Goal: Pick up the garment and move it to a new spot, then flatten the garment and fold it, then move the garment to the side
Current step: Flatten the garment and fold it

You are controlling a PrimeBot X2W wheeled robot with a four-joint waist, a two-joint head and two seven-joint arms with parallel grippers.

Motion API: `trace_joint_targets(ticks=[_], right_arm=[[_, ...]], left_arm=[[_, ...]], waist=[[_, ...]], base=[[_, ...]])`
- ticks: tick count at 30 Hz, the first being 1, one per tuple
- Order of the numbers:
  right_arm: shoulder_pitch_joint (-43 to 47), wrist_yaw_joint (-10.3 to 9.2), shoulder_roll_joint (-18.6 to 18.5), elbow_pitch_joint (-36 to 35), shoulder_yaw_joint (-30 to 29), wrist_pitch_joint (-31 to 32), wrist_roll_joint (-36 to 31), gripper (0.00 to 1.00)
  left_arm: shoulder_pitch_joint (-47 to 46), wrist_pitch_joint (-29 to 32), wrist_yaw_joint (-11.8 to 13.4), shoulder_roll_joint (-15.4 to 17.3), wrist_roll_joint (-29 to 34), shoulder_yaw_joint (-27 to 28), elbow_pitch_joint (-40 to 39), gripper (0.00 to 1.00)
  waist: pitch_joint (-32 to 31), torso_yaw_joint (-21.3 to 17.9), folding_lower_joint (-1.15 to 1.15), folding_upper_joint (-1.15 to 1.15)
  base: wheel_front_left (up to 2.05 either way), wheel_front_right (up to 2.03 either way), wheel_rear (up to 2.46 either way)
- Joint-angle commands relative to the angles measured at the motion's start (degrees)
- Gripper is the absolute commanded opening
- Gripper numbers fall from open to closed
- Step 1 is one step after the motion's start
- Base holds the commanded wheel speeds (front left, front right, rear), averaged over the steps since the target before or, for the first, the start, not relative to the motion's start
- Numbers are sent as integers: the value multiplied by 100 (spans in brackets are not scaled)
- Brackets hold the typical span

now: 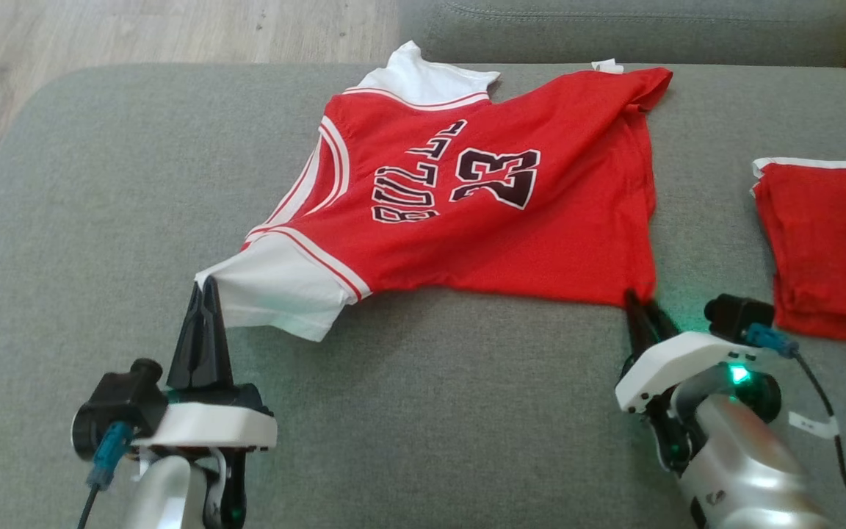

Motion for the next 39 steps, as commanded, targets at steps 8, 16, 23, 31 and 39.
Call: trace_joint_targets(ticks=[8,16,23,31,39], right_arm=[[-311,39,63,-47,183,-379,-155,0],[170,39,63,-1599,-616,-406,-1064,0],[1104,39,63,-2952,-908,-382,-1658,0],[1878,39,63,-4713,-1104,176,-1876,0],[1433,39,-20,-6187,-1266,1073,-2111,0]], left_arm=[[-132,-71,24,27,3,362,-278,0],[-40,-71,80,26,64,626,-653,0],[213,-71,-20,26,-31,647,-956,0],[609,-71,21,26,-710,536,-1978,0],[-499,287,70,58,-1163,449,-3289,0]], waist=[[-81,-176,0,0],[-299,-349,0,0],[-531,-419,0,0],[-583,-428,0,0],[-444,-447,0,0]], base=[[0,0,0],[0,0,0],[0,0,0],[0,0,0],[0,0,0]])
